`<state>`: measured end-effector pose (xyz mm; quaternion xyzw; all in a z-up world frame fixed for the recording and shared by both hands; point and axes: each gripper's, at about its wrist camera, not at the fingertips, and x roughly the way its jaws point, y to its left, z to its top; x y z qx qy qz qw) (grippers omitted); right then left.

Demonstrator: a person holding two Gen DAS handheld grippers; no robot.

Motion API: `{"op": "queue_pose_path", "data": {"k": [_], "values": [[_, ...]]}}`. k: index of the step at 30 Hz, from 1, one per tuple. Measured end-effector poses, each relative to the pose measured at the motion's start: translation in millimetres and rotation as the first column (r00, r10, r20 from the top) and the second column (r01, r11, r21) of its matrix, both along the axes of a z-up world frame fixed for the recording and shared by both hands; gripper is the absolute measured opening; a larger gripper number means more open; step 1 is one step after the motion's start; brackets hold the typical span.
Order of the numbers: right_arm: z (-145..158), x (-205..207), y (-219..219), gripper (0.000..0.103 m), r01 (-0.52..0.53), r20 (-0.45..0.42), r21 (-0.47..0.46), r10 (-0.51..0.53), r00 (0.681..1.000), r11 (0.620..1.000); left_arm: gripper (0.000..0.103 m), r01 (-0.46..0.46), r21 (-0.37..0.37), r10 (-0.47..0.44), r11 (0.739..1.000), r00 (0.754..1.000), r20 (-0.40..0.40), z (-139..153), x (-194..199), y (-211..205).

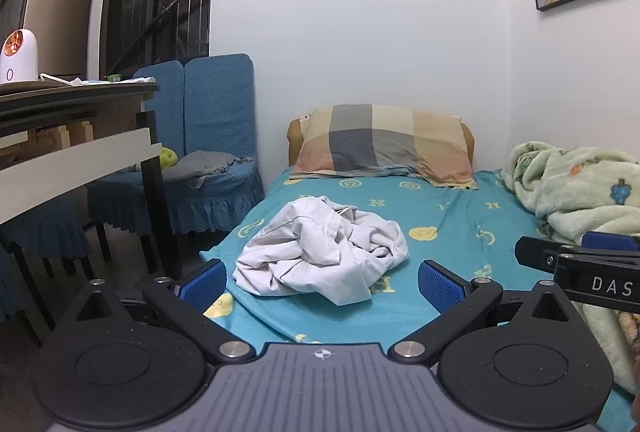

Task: Fold clothes

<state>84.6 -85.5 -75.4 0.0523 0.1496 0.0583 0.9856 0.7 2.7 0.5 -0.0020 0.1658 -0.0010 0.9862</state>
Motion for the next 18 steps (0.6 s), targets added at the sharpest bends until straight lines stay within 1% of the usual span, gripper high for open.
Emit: {"op": "queue_pose_path", "data": {"k": [3,7,12,14,18], "values": [[0,3,-6,0.087,-0.001,0.003,-0.009,0.001,1.0,1.0,0.103,0.007,0.001,-0.007,1.0,1.0,0.007,0,-1,8],[2,3,-1,0.087,0.008,0.006,-0.018,-0.008,1.0,1.0,0.103,0.009,0.057,-0.009,0.998,1.0,0.003,-2,-1,-3],[-2,0,7,0.087,0.013,0.004,-0.014,-0.013,1.0,1.0,0.103,-0.002,0.055,0.002,0.998,1.0,-0.005,-6,3,-7],[-2,3,-2,0.087,0.008,0.003,-0.011,-0.008,1.0,1.0,0.103,-0.001,0.055,0.001,0.998,1.0,-0.006,-6,3,-7],[-3,3,0,0.087,0.004,-0.003,-0.007,-0.004,1.0,1.0,0.103,0.003,0.06,-0.003,0.998,1.0,-0.001,-5,1,-8]]}}
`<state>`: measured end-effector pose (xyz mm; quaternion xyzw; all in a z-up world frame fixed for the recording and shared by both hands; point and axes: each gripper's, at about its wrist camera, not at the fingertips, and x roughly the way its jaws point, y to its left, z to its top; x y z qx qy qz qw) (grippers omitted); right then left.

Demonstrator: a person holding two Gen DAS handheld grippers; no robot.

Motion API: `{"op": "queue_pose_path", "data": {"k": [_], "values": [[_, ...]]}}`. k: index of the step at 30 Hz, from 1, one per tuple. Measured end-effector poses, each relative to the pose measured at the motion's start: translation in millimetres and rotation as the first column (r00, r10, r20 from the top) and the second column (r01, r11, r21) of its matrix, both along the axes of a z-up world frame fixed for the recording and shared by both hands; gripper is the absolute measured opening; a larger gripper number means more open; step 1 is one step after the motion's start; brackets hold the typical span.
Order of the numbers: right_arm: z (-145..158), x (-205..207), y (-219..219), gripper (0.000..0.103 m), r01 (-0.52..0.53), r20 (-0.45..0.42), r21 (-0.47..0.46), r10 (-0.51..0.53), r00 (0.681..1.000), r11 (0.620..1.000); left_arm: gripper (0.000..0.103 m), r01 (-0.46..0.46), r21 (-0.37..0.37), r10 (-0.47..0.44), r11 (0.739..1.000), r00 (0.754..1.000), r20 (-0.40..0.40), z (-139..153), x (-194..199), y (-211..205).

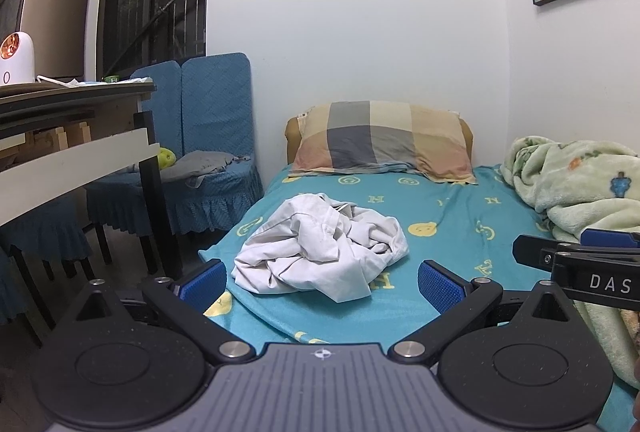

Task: Fold clothes

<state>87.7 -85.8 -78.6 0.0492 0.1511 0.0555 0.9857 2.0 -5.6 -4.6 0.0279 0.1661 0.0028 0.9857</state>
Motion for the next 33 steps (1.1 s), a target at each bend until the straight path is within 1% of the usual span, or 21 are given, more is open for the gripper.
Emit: {"op": "queue_pose_path", "data": {"k": [12,19,24,27,33], "values": [[-2,1,-1,0.087,-0.007,-0.015,0.02,0.008,1.0,1.0,0.103,-0.005,0.0,0.005,1.0,1.0,-0.003,-2,2,1],[-2,0,0,0.087,-0.01,-0.013,0.017,0.01,1.0,1.0,0.103,-0.01,-0.006,0.01,1.0,1.0,-0.005,-3,2,2],[-2,0,0,0.087,-0.003,-0.015,0.014,0.003,1.0,1.0,0.103,-0.003,0.003,0.003,1.0,1.0,-0.005,-6,5,1],[-2,0,0,0.087,-0.001,-0.016,0.014,0.001,1.0,1.0,0.103,-0.011,0.009,0.011,1.0,1.0,-0.02,-10,9,2],[-2,-1,-2,0.087,0.009,-0.026,0.03,-0.008,1.0,1.0,0.103,-0.028,-0.01,0.027,1.0,0.999,-0.044,-16,27,7]]}}
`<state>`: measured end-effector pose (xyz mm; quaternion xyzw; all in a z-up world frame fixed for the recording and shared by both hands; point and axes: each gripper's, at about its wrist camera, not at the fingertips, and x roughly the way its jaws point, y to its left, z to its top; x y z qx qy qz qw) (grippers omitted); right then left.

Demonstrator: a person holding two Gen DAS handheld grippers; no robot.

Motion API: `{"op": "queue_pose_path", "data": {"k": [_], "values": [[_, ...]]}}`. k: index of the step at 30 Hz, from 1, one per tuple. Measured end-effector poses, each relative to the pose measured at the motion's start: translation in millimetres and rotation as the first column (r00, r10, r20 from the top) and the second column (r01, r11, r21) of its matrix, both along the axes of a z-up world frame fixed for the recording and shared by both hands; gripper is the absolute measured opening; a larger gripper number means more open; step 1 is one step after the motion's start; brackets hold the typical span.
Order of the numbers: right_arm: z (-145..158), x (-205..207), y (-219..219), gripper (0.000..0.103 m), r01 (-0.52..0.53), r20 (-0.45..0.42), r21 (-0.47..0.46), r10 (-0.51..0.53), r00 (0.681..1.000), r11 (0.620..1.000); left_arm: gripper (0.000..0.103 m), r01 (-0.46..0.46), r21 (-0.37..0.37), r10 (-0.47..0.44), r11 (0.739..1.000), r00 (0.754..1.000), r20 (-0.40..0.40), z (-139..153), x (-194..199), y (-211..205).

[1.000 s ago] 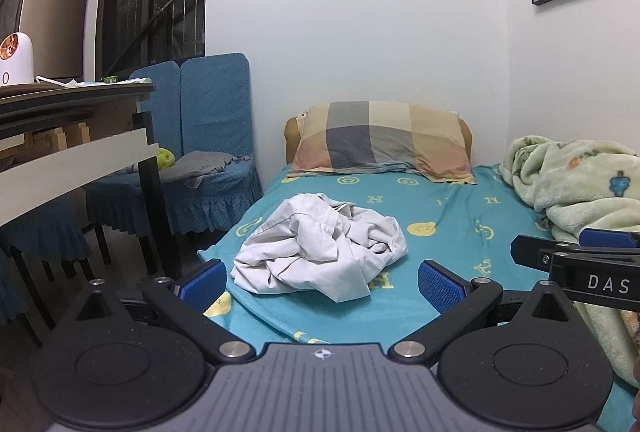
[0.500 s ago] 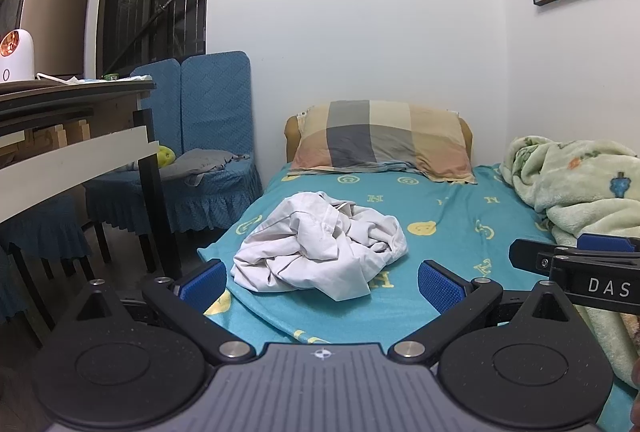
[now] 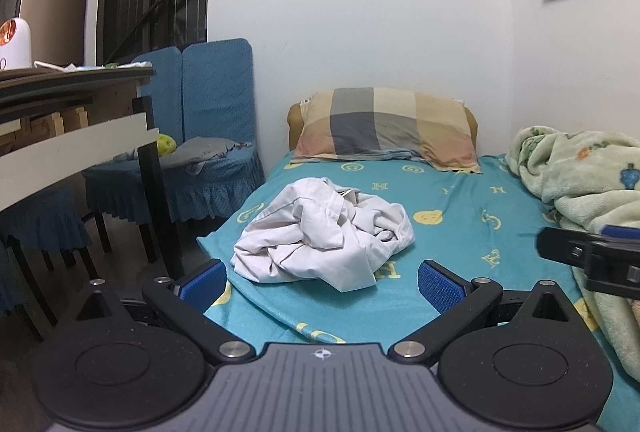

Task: Fold clothes

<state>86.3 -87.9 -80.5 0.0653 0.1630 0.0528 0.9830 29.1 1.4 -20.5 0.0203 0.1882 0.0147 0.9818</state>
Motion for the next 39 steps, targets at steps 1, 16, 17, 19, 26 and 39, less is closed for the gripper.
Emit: {"op": "queue_pose_path", "data": {"k": [1,16,17,19,26,39], "values": [[-1,0,0,0.087,-0.001,-0.003,0.001,0.001,1.0,1.0,0.103,-0.005,-0.004,0.005,1.0,1.0,-0.003,-1,5,1],[-20,20,-7,0.087,0.027,-0.089,0.035,-0.024,0.996,0.999,0.103,-0.108,-0.082,0.098,0.991,0.988,-0.116,-24,168,32],[-22,23,-7,0.087,0.025,-0.09,0.041,-0.022,0.996,0.999,0.103,-0.117,-0.086,0.107,0.989,0.988,-0.114,-26,181,34],[-26,31,-6,0.087,0.021,-0.098,0.05,-0.016,0.995,0.999,0.102,-0.126,-0.085,0.116,0.988,0.987,-0.116,-30,206,38],[-44,52,4,0.087,-0.012,-0.133,0.057,0.02,0.991,0.998,0.067,-0.096,-0.063,0.088,0.993,0.989,-0.119,-53,276,39],[-41,52,-2,0.087,0.019,-0.077,0.082,-0.013,0.997,0.996,0.008,0.083,0.071,-0.085,0.994,0.996,0.02,13,196,-5]]}}
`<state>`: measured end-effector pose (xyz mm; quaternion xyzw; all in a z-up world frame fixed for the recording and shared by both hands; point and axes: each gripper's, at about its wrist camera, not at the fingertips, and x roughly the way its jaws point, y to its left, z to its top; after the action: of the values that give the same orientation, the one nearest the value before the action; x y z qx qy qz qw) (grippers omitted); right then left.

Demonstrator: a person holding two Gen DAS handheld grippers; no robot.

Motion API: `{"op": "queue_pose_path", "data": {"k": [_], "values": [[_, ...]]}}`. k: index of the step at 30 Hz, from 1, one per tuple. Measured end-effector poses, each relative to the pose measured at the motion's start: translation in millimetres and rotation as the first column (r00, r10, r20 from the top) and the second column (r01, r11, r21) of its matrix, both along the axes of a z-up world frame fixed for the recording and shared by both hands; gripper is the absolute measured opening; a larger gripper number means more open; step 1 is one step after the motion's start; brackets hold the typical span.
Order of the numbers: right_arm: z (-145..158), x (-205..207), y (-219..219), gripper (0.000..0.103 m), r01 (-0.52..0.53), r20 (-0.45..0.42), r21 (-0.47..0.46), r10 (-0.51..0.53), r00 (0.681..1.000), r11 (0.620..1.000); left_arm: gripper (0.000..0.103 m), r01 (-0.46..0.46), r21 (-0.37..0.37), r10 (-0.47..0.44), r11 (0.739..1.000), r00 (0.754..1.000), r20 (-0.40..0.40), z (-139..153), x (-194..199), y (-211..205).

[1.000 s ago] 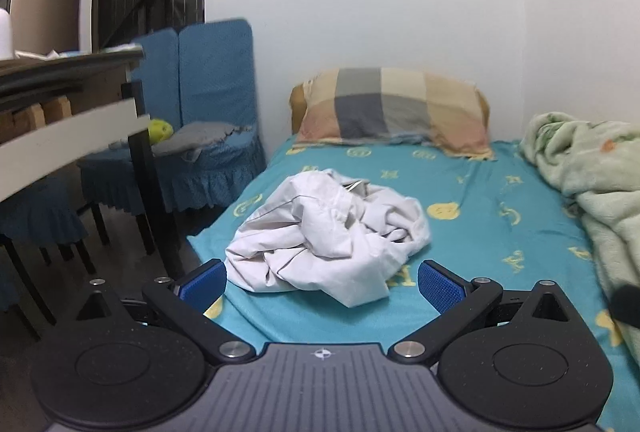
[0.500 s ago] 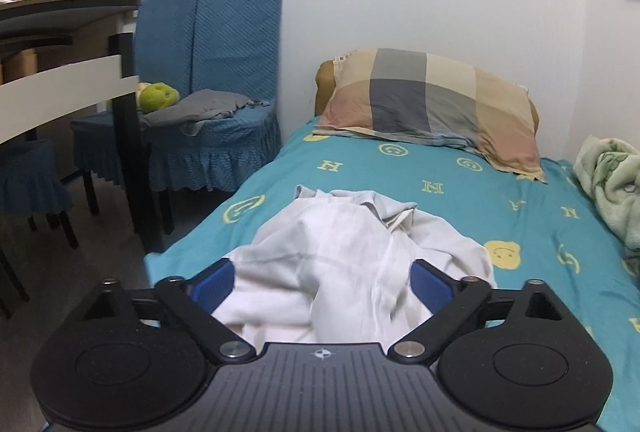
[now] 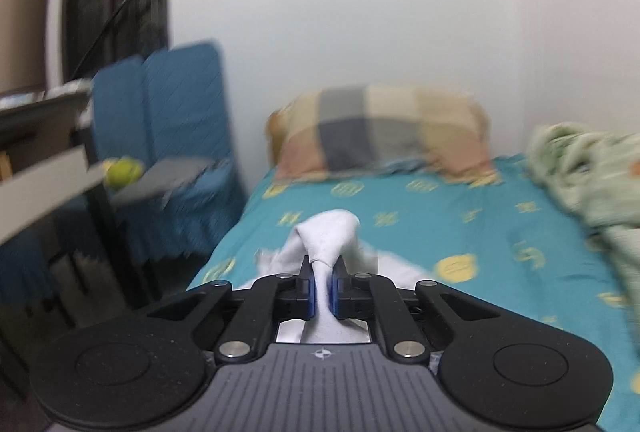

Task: Fold clothes
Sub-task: 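Grasp the white T-shirt with the left gripper and pull it out flat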

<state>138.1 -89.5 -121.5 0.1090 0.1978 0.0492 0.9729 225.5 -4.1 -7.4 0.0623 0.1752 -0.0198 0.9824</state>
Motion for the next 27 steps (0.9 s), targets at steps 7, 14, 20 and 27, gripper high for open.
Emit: {"op": "queue_pose_path", "data": {"k": [7,14,20,27], "values": [[19,-24,-15,0.087,0.081,0.078,0.009,-0.082,0.994,0.997,0.008,0.186,-0.09,-0.186,0.978,0.983,0.01,40,-117,-5],[30,-34,-19,0.087,0.092,0.09,-0.001,-0.092,0.992,0.996,0.007,0.195,-0.262,-0.251,0.945,0.946,-0.203,-14,-202,0],[29,-33,-18,0.087,0.04,0.029,0.041,-0.041,0.999,0.998,0.008,0.113,-0.306,-0.223,0.945,0.909,-0.353,-54,-210,12],[27,-14,-19,0.087,-0.007,-0.054,0.09,0.012,0.998,0.996,0.029,0.094,-0.364,-0.226,0.927,0.913,-0.339,-44,-188,31]]}}
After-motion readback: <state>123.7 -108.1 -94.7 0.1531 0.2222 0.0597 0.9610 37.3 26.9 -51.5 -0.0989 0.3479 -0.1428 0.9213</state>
